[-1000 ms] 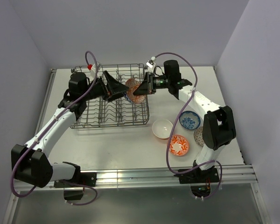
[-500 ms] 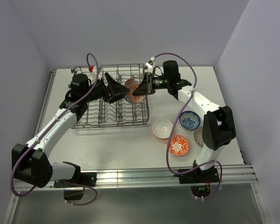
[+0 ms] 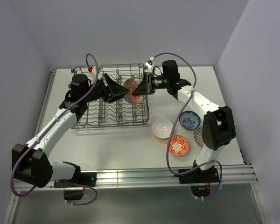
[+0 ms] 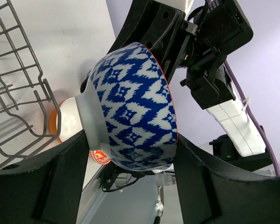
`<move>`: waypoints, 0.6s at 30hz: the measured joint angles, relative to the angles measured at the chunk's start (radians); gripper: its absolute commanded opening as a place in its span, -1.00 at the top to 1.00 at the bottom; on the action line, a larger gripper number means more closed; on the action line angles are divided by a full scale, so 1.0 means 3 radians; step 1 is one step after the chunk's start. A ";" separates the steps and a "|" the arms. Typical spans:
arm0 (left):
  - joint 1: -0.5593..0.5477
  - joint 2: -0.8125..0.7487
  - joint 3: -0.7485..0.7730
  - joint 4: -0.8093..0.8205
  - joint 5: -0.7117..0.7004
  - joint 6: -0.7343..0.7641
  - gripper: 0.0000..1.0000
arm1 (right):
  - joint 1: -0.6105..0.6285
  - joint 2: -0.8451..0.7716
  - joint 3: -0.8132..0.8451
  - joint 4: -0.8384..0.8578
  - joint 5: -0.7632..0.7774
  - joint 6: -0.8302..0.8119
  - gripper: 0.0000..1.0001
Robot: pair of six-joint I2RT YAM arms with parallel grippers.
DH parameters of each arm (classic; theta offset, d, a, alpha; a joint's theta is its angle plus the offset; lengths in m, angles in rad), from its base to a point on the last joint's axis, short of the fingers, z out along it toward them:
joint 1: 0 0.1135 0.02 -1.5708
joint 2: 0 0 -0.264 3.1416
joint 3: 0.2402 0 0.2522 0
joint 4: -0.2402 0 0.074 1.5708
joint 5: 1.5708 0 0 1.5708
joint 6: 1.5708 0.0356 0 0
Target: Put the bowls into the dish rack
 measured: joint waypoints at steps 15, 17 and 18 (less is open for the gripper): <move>0.0426 -0.0004 -0.0153 -0.0155 0.0003 0.0065 1.00 | 0.0102 0.0287 0.0286 -0.0289 0.0042 -0.0085 -0.81; 0.0526 -0.0005 -0.0153 -0.0238 0.0000 0.0139 0.99 | 0.0102 0.0287 0.0300 -0.0318 0.0052 -0.0107 -0.99; 0.0577 -0.0006 -0.0150 -0.0296 -0.0006 0.0197 1.00 | 0.0102 0.0287 0.0318 -0.0343 0.0053 -0.0116 -1.00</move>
